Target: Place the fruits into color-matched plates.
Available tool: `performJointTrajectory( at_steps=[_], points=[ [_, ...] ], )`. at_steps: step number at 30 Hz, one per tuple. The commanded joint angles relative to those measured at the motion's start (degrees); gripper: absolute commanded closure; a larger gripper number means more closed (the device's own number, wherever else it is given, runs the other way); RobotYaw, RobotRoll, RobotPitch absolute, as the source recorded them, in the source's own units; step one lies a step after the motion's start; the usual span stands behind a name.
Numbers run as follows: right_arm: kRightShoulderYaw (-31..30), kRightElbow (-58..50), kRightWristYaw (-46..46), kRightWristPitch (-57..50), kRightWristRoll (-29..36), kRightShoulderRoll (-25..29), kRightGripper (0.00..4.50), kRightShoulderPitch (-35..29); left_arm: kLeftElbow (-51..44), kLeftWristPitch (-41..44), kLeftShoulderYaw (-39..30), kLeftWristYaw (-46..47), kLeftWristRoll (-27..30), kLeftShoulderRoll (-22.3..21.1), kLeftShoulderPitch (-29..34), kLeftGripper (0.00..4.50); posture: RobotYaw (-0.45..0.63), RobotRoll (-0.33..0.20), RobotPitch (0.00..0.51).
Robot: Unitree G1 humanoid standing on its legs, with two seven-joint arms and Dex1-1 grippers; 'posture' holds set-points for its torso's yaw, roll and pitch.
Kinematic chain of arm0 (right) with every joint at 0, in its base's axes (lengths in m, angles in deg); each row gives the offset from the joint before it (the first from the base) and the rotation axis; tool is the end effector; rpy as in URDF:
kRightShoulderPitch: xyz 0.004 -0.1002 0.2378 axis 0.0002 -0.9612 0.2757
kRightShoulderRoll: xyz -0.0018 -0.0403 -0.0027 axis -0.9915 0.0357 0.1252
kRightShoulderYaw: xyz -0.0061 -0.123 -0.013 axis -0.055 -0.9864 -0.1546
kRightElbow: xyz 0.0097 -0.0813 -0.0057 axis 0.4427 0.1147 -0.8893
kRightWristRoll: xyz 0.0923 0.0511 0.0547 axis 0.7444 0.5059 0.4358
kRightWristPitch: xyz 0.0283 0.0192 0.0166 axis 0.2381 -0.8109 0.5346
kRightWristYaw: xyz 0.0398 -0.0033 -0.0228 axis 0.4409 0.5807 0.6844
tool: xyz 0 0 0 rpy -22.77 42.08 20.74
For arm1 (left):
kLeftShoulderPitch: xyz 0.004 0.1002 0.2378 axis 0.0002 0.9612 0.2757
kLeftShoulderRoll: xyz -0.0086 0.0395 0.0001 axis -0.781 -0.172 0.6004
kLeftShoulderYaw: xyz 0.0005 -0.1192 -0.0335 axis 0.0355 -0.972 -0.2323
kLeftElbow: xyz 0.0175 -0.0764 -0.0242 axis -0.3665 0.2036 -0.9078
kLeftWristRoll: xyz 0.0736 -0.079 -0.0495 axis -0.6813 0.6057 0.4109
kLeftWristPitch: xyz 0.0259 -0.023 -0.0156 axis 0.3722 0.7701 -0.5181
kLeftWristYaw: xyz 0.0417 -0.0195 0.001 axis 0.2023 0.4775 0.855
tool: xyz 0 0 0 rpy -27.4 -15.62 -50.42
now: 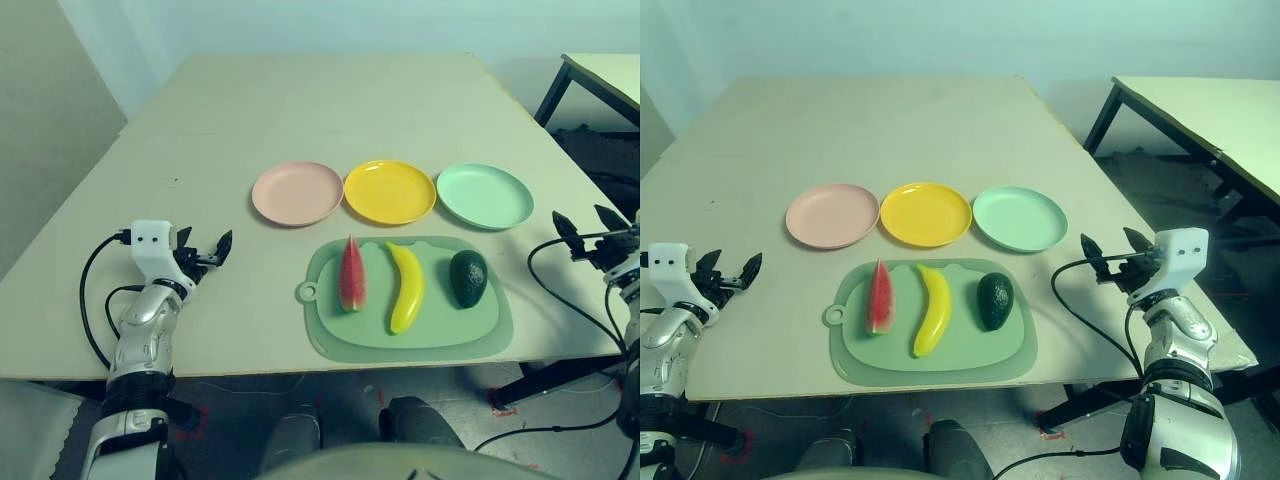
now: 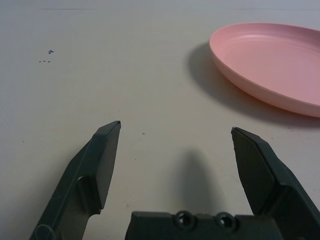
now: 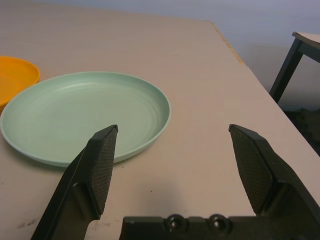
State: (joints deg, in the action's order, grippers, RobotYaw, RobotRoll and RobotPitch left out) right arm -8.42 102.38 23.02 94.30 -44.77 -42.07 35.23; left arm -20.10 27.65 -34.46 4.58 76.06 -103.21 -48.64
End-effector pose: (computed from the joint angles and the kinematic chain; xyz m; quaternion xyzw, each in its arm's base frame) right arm 0.2464 -0.4010 0.0571 -0.0679 -0.0256 0.0548 0.9959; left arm 0.2384 0.3205 0.0325 0.0351 0.0525 -0.0171 0.9979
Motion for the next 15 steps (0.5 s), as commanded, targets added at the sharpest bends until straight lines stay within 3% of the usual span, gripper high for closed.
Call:
performJointTrajectory(
  at_steps=[1,4,11,15],
  points=[
    [-1.0,-2.7,0.1,-0.1,-0.3,-1.7,0.04,-1.4,-0.2,0.1,-1.5,-0.5,0.3,-1.7,0.6,0.01,-0.11,0.0,0.022],
    [-1.8,-7.6,0.1,-0.4,0.2,-4.8,0.04,-4.3,-0.4,0.4,-3.0,-1.0,1.1,-3.7,0.9,0.01,-0.13,0.0,0.017],
    [-2.4,-12.1,-0.4,-2.5,0.4,-6.5,0.04,-5.3,-1.9,0.9,-3.7,-1.2,1.7,-3.8,1.6,0.01,-0.11,0.0,0.006],
    [-3.1,-15.5,0.1,-4.3,0.7,-7.3,0.04,-5.8,-3.7,1.0,-4.9,-9.3,7.3,-5.6,-0.2,0.01,-0.1,0.0,0.025]
  ],
)
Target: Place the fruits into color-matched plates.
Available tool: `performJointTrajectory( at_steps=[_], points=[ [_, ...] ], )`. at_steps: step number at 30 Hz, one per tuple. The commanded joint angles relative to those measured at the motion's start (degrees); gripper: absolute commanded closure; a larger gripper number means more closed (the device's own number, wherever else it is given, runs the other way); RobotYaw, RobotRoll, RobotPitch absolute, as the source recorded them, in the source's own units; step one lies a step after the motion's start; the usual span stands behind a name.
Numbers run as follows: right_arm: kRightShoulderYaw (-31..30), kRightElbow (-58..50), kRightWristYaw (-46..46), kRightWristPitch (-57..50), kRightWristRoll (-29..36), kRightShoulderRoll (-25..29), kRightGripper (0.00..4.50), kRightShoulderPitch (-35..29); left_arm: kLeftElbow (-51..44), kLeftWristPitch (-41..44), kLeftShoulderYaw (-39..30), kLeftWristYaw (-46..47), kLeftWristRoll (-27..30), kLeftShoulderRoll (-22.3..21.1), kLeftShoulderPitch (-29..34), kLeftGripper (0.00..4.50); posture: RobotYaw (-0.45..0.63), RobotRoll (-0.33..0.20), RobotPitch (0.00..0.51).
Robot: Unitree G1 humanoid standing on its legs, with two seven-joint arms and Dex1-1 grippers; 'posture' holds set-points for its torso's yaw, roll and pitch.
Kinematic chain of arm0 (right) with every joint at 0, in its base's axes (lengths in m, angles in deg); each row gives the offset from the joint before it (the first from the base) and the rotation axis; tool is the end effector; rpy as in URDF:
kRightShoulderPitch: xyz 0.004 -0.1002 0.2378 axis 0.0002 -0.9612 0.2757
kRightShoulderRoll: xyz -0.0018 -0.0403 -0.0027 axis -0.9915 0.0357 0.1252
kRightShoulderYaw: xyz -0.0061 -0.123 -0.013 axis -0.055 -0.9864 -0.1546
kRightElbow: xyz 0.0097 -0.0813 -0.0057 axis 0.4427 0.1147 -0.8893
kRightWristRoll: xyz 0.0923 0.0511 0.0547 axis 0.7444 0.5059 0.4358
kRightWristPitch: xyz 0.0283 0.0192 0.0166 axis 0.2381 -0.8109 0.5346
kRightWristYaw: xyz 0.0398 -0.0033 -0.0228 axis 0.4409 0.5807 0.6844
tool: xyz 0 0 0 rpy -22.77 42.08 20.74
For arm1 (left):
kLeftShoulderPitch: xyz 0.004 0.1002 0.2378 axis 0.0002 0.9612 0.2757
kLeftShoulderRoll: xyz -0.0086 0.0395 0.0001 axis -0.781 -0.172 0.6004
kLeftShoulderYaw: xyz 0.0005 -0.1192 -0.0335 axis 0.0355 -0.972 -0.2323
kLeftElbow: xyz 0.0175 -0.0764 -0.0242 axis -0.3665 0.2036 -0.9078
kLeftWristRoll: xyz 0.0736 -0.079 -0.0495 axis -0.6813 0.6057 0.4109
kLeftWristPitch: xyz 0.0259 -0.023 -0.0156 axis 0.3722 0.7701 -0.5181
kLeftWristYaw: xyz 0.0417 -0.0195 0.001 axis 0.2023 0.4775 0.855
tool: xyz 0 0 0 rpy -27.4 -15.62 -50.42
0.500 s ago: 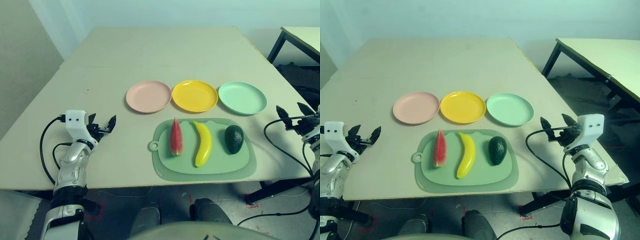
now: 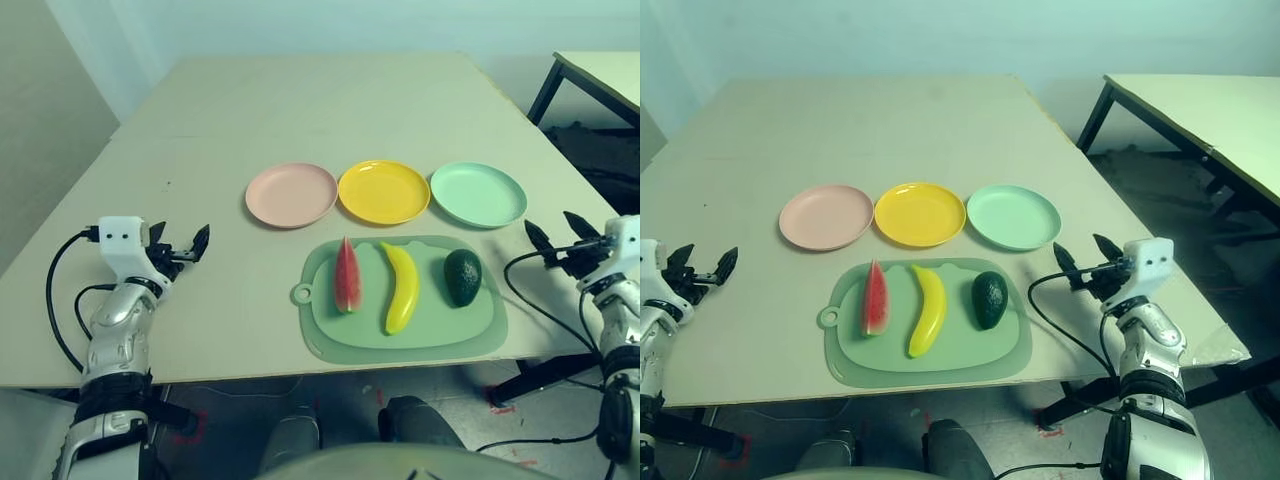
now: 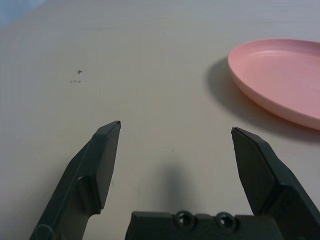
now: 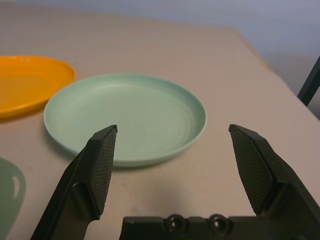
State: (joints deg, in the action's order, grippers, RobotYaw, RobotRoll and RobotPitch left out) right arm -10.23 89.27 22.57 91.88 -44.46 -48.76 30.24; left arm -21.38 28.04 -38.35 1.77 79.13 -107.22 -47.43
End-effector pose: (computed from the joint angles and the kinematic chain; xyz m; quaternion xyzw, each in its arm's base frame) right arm 0.2539 -0.3673 0.0452 -0.0625 -0.0491 0.1092 0.9908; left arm 0.2278 0.3477 0.0510 0.0403 0.0301 -0.0042 0.9987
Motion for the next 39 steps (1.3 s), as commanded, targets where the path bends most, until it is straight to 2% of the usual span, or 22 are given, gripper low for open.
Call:
performJointTrajectory(
  at_steps=[1,3,8,12,14,18,21,24,30,33,39],
  points=[
    [-1.7,-3.5,1.3,-2.4,0.4,-0.6,0.04,-1.2,-3.9,1.2,-0.8,-11.1,6.7,-2.4,-1.9,0.01,-0.1,0.0,0.025],
    [-2.8,-6.4,3.4,-3.7,0.3,0.3,0.04,-2.6,-8.3,5.1,1.2,-21.9,11.5,-5.4,-1.9,0.01,-0.11,0.0,0.031],
    [-3.0,-17.5,8.0,-12.9,2.7,4.6,0.04,-6.4,-13.5,13.9,5.7,-43.5,17.1,-16.2,-2.9,0.01,-0.15,0.0,0.024],
    [-4.3,-21.7,11.5,-19.6,2.3,10.3,0.04,-7.5,-16.4,14.3,10.2,-54.1,16.4,-20.4,-4.2,0.01,-0.16,0.0,0.024],
    [-8.3,-23.3,14.5,-19.6,-2.2,15.1,0.04,-6.2,-18.2,13.7,12.8,-59.2,15.9,-21.8,-5.3,0.01,-0.18,0.0,0.024],
    [-13.9,-24.3,18.5,-16.8,-7.2,20.1,0.04,-2.7,-18.9,13.1,15.4,-62.1,15.1,-21.2,-7.2,0.01,-0.21,0.0,0.03],
    [-22.4,-27.3,26.8,-10.2,-13.2,23.4,0.04,2.1,-16.6,11.7,16.4,-62.8,14.2,-19.2,-9.1,0.01,-0.22,0.0,0.031],
    [-29.7,-29.0,35.6,-3.9,-16.5,25.0,0.04,7.3,-14.9,10.1,17.2,-63.8,13.0,-18.1,-9.7,0.01,-0.21,0.0,0.032],
    [-40.0,-29.0,45.6,5.2,-20.1,22.3,0.04,19.4,-14.1,8.2,17.8,-63.7,11.4,-16.6,-10.5,0.01,-0.19,0.0,0.026],
    [-44.7,-26.6,46.0,10.1,-21.6,20.9,0.04,23.7,-14.8,8.2,17.5,-62.8,11.3,-16.1,-10.2,0.01,-0.17,0.0,0.023],
    [-51.6,-21.2,46.0,19.5,-24.5,19.4,0.04,28.2,-15.3,7.9,17.0,-61.6,11.2,-16.1,-9.0,0.01,-0.15,0.0,0.023]
  ],
)
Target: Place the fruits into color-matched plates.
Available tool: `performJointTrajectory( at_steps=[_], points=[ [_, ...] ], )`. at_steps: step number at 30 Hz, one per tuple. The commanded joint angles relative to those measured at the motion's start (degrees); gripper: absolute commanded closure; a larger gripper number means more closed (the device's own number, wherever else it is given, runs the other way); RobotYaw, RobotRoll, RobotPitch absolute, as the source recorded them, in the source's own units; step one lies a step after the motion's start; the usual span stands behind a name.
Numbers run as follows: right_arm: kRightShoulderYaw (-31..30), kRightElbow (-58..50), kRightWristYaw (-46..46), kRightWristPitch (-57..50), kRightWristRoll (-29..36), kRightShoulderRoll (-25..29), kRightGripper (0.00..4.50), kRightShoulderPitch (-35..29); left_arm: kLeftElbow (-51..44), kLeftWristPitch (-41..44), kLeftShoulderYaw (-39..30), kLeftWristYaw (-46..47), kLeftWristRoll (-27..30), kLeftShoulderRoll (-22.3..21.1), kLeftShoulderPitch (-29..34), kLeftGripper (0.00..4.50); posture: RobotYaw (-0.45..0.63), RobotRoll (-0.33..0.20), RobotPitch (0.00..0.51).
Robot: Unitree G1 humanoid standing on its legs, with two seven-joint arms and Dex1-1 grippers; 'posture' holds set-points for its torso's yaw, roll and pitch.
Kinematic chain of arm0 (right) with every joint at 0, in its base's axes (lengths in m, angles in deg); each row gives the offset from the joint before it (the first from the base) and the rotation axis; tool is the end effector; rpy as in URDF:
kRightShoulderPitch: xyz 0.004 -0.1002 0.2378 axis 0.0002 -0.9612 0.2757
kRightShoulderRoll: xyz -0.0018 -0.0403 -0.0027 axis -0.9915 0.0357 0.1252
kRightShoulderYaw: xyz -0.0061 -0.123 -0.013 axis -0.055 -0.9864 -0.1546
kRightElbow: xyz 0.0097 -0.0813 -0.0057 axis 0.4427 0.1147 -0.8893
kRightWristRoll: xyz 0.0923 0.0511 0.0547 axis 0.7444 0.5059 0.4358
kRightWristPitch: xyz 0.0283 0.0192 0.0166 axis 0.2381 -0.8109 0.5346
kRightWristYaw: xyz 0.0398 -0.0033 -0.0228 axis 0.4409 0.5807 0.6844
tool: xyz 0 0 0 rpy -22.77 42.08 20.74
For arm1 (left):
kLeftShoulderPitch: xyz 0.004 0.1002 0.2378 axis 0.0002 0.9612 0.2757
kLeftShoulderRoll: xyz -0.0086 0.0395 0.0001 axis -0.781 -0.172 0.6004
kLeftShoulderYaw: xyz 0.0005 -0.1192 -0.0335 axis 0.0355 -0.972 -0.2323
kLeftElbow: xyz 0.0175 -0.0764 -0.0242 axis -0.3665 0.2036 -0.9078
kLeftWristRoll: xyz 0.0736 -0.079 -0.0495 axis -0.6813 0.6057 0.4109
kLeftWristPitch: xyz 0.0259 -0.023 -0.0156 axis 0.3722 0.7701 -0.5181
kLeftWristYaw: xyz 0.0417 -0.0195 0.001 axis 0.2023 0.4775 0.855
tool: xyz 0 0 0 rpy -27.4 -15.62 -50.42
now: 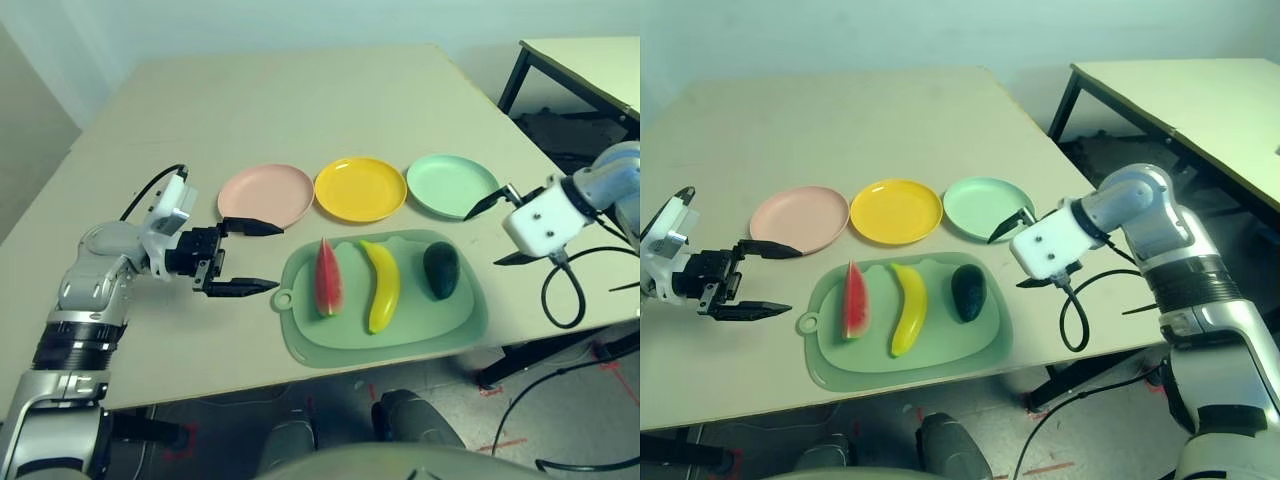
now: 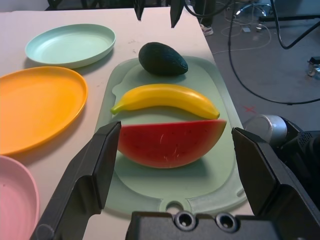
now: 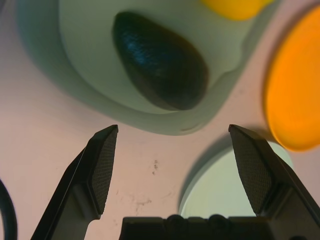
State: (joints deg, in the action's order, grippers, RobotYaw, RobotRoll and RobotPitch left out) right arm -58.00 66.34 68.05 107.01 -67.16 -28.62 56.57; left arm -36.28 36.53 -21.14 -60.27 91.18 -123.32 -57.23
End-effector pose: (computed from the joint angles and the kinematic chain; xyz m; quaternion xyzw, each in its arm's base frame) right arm 0.3331 -0.2523 0.2252 -0.6235 0.0955 0.6568 0.4133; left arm 0.2756 0.3124 0.1529 0.1298 0.0346 -0.6535 0.7449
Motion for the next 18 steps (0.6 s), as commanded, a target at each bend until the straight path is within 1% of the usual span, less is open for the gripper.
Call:
performJointTrajectory(
  at_steps=[1,5,8,18],
  points=[
    [-5.0,2.2,0.5,5.7,-2.1,-0.9,0.04,2.4,0.0,-1.0,-0.2,0.4,-1.1,0.0,1.0,0.01,-0.15,0.0,0.023],
    [-8.8,3.0,0.5,8.9,-2.2,-1.8,0.04,3.6,0.8,-1.8,-0.3,0.3,-1.3,-0.1,1.4,0.01,-0.14,0.0,0.024],
    [-10.5,4.2,0.5,10.8,-2.8,-2.8,0.04,4.5,0.9,-2.2,-0.2,0.1,-1.4,-0.2,1.8,0.01,-0.14,0.0,0.024],
    [-11.1,7.3,0.3,12.9,-5.7,-8.2,0.04,6.5,-0.5,-3.4,-1.0,0.3,-1.4,-0.8,4.8,0.01,-0.1,0.0,0.019]
  ],
)
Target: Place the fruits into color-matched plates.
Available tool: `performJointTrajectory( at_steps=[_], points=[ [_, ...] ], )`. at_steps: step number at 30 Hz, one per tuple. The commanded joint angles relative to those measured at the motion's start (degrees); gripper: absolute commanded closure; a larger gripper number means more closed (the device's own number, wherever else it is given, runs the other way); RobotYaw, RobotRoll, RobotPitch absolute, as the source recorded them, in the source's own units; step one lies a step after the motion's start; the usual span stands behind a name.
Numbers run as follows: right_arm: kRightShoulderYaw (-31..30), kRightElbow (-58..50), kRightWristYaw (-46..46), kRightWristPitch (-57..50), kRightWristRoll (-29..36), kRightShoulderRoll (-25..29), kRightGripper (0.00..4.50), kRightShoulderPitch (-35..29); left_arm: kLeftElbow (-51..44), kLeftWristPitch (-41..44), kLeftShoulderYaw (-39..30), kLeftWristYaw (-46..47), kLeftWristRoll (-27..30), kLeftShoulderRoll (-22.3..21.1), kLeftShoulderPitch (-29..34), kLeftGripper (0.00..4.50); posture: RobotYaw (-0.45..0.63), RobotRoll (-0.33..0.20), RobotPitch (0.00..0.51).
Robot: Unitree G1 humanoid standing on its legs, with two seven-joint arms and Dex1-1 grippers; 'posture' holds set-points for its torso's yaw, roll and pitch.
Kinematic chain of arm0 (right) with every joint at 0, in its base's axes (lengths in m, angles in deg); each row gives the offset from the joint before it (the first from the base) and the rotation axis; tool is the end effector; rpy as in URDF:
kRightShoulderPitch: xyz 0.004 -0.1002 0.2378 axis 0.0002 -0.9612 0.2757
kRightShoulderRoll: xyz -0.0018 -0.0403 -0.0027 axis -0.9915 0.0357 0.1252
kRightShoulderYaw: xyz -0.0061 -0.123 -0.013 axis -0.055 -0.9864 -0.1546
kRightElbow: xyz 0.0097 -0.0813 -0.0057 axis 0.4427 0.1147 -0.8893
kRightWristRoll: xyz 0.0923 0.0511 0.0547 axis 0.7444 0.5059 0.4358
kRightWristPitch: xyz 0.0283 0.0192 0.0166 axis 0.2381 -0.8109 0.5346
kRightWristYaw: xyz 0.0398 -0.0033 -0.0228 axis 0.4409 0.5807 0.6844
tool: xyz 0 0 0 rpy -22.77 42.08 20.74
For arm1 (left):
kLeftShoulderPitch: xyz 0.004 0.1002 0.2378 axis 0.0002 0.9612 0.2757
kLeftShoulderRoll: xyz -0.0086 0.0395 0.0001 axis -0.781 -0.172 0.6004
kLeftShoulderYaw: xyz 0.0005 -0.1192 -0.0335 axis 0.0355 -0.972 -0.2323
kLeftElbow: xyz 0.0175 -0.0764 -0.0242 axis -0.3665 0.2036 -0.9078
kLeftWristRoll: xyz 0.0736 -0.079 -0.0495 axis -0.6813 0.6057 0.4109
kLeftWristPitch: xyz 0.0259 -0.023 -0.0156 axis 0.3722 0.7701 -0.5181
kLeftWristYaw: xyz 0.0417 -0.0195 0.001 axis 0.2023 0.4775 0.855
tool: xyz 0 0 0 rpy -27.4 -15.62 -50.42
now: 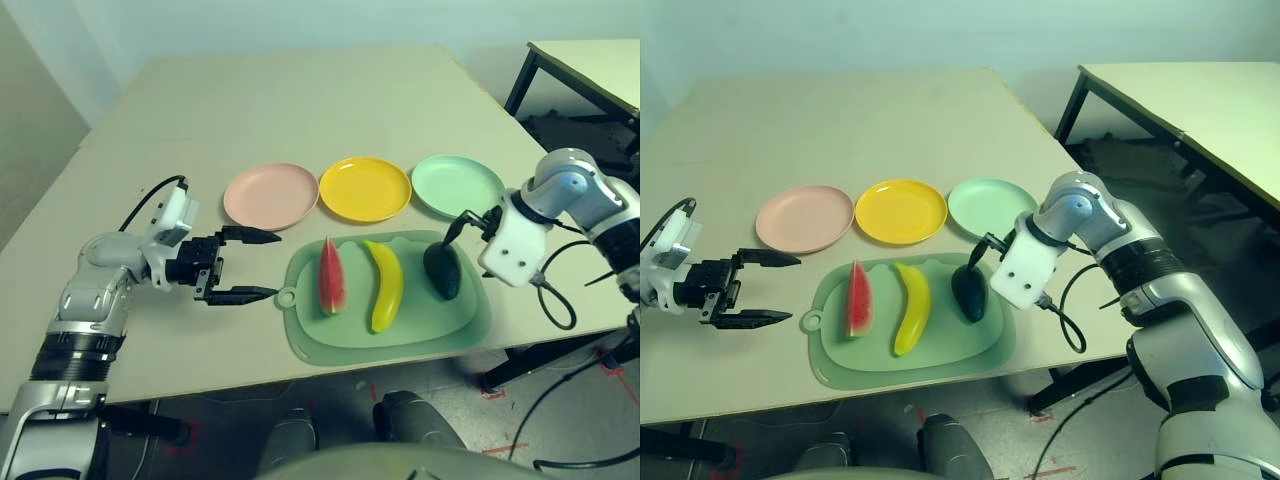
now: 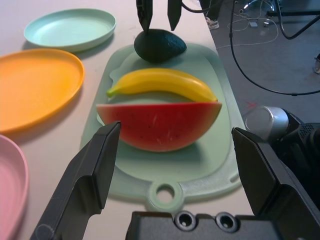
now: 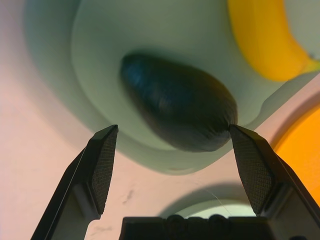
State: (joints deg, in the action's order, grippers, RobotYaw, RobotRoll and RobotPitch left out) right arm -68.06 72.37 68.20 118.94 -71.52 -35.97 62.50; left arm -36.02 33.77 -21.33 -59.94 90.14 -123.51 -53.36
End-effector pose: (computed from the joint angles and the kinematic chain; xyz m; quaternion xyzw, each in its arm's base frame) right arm 0.3468 -0.2027 0.2041 -0.6531 0.0511 0.7021 0.2790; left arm 0.2651 0.3186 0.1382 0.1324 0.0514 -0.6456 0.7503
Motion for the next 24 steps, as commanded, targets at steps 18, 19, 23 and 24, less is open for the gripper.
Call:
performJointTrajectory(
  at_steps=[18,19,23,24],
  points=[
    [-2.2,2.4,0.3,2.0,-1.6,-2.5,0.04,0.1,0.6,-2.6,-2.2,0.0,-0.6,-1.1,2.7,0.01,-0.09,0.0,0.028],
    [-2.4,1.9,0.3,1.7,-1.3,-2.3,0.04,-0.1,0.7,-2.6,-2.2,-0.1,-0.6,-1.1,2.7,0.01,-0.09,0.0,0.028],
    [-3.2,0.3,0.3,0.6,-0.1,-1.7,0.04,-0.3,0.9,-2.8,-2.0,-0.1,-0.9,-1.1,2.5,0.01,-0.09,0.0,0.029],
    [-3.6,-0.1,0.3,0.0,0.3,-1.4,0.04,-0.3,1.0,-2.8,-1.9,0.0,-1.0,-1.1,2.3,0.01,-0.09,0.0,0.028]
  ],
)
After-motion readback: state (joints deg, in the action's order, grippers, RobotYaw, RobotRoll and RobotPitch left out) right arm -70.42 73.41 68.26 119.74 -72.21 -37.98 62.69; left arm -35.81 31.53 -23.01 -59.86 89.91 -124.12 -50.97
